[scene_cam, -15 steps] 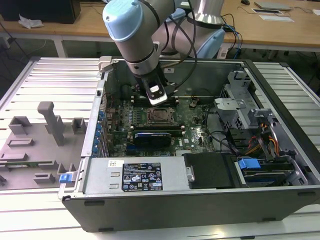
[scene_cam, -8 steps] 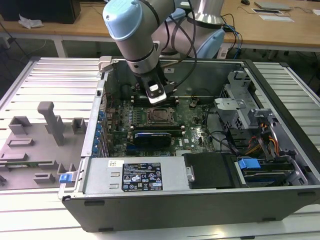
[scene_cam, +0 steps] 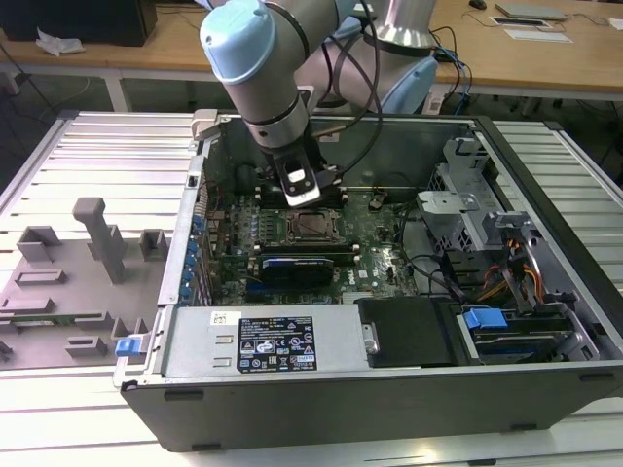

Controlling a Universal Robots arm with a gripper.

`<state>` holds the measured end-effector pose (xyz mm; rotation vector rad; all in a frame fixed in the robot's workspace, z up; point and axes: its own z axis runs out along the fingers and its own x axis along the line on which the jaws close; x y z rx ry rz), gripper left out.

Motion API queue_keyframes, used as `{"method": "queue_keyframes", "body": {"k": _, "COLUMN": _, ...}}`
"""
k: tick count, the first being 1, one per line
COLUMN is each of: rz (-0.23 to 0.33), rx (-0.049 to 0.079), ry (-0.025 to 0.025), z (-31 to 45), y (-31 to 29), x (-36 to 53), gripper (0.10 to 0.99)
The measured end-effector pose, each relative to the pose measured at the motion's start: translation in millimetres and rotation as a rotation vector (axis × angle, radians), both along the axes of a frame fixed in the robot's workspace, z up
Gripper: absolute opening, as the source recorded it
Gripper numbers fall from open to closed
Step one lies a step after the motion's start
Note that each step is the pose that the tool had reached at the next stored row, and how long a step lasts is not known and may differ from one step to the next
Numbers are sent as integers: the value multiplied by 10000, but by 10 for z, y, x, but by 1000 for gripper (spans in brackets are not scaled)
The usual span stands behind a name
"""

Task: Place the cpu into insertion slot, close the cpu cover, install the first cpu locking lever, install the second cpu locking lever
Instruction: 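Install the first cpu locking lever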

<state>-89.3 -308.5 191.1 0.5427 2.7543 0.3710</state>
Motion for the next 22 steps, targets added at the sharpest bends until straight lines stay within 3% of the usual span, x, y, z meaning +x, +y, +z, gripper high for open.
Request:
{"method": "queue_keyframes", "body": {"k": 8, "rz": -121, "rx": 2, "ry": -4, "z": -20, "y": 2, "x": 5, "gripper": 106}}
{"method": "queue_keyframes", "body": {"k": 15, "rz": -120, "rx": 31, "ry": -84, "z": -20, "y": 4, "x": 7, "gripper": 106}}
{"method": "queue_keyframes", "body": {"k": 22, "rz": -120, "rx": 31, "ry": -87, "z": 24, "y": 4, "x": 7, "gripper": 106}}
